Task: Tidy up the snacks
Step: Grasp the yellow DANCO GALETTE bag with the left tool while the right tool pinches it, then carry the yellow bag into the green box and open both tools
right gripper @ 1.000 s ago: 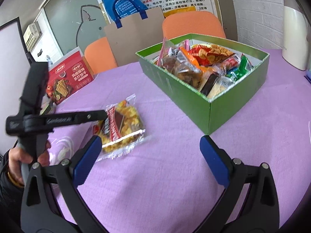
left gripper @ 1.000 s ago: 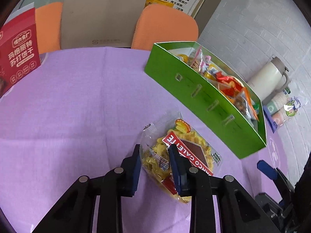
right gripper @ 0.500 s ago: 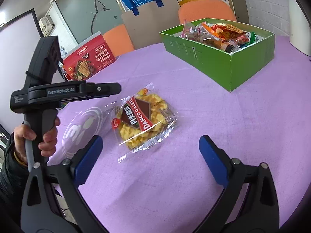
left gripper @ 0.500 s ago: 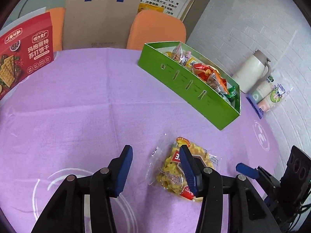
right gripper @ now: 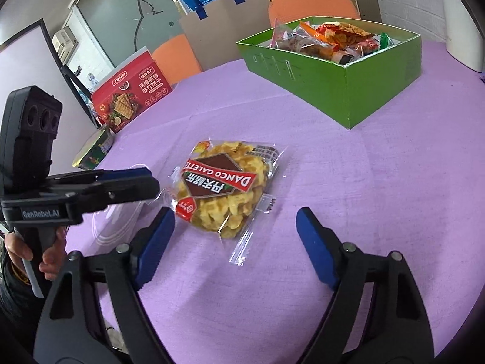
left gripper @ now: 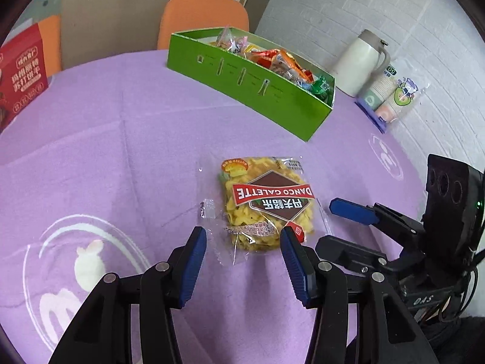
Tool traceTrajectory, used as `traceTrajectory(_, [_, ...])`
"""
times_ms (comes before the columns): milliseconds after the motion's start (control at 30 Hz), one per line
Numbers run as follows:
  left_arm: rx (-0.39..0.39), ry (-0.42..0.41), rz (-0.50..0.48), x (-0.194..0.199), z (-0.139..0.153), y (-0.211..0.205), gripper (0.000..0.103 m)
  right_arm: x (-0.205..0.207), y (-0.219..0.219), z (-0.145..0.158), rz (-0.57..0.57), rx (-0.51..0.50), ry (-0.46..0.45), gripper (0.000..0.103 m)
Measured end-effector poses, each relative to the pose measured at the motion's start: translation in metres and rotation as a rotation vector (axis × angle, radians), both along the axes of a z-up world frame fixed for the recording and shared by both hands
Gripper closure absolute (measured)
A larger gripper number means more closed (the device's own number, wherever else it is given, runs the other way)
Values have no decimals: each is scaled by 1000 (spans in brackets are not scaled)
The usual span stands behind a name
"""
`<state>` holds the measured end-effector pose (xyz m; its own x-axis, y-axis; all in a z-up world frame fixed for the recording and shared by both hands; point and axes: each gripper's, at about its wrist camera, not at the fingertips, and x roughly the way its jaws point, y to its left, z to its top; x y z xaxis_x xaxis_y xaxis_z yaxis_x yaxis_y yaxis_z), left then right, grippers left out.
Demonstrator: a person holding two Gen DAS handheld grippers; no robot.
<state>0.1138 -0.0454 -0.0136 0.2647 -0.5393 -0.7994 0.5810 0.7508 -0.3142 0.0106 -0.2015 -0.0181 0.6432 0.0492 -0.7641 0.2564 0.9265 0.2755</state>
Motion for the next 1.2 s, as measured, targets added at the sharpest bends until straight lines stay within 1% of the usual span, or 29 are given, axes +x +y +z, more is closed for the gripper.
traceTrajectory(67, [-34, -11, 17, 5, 9, 3, 51, -1, 2, 0, 0, 5, -3, 21])
traceTrajectory(133, [-64, -3, 29, 12, 12, 2, 41, -1, 4, 0, 9, 5, 0, 22])
traceTrajectory(167, [-66, 1, 31, 15, 12, -2, 39, -1, 5, -1, 10, 6, 1, 22])
traceTrajectory(200, [-55, 3, 30, 18, 9, -6, 38, -1, 5, -2, 10, 7, 3, 23])
traceTrajectory(267, [-22, 12, 30, 21, 0, -12, 38, -1, 6, -5, 9, 12, 9, 30])
traceTrajectory(300, [-14, 26, 35, 22, -5, -14, 38, 0, 5, -7, 7, 17, 15, 32])
traceTrajectory(367, [-26, 73, 42, 25, -15, -16, 38, 1, 5, -10, 4, 16, 12, 37])
traceTrajectory(433, [-63, 119, 47, 27, -22, -15, 38, 2, 5, -10, 1, 28, 14, 42])
traceTrajectory(500, [-82, 121, 43, 26, -23, -16, 38, 2, 4, -9, -6, 26, 14, 43])
traceTrajectory(600, [-76, 110, 41, 26, -22, -18, 40, 2, 0, -10, -18, 32, 6, 46])
traceTrajectory(733, [-65, 112, 62, 26, -25, -21, 40, 2, -3, -12, -38, 16, -7, 59])
traceTrajectory(833, [-53, 85, 70, 23, -26, -23, 40, 0, -8, -13, -35, 67, -29, 74])
traceTrajectory(867, [-48, 80, 70, 22, -26, -26, 44, -1, -7, -11, -41, 50, -27, 77])
traceTrajectory(933, [-60, 88, 62, 17, -24, -29, 59, -3, -4, -6, -35, 7, -26, 78])
traceTrajectory(967, [-62, 83, 54, 15, -22, -31, 63, -6, -4, -3, -34, 4, -31, 79])
traceTrajectory(1067, [-46, 39, 44, 6, -13, -39, 64, -12, -5, 10, -42, -26, -62, 79])
traceTrajectory(1200, [-69, -6, 28, 2, 8, -48, 64, -17, -14, 33, -62, -50, -121, 79])
